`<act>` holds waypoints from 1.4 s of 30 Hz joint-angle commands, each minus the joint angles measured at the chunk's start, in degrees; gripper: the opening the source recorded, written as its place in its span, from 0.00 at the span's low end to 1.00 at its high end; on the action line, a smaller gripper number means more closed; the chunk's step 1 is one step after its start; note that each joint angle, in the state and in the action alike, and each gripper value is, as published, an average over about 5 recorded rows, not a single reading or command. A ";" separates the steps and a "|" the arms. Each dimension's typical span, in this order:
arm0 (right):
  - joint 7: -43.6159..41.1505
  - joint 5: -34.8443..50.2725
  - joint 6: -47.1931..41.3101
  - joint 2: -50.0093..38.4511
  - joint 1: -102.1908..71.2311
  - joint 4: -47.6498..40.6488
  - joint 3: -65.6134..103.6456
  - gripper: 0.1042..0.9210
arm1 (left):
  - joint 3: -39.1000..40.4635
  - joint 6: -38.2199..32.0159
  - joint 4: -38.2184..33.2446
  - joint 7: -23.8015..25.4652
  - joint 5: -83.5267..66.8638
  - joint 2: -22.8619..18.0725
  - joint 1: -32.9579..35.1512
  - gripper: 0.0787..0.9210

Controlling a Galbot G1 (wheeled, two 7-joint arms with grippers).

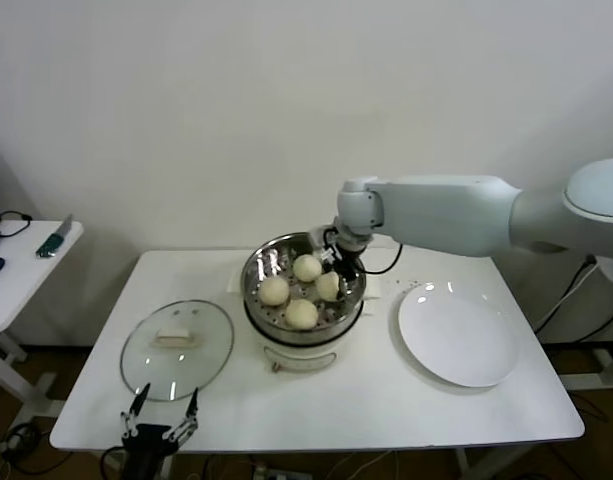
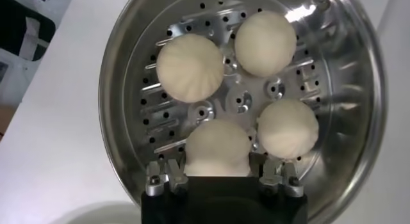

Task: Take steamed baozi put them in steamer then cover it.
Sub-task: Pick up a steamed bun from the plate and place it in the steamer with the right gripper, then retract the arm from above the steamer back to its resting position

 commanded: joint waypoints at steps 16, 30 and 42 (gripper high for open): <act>-0.87 5.71 1.69 -4.92 5.23 1.67 3.30 0.88 | -0.18 -0.01 0.01 -0.02 -0.36 0.65 -0.40 0.88; 31.87 9.43 -5.72 -28.30 -21.93 13.83 48.17 0.88 | -0.70 -1.81 -0.70 0.04 -2.52 1.43 -1.28 0.88; 49.24 4.53 3.51 -42.35 -67.66 28.91 89.63 0.88 | -0.50 -0.98 -1.98 0.43 -3.21 3.98 -1.75 0.88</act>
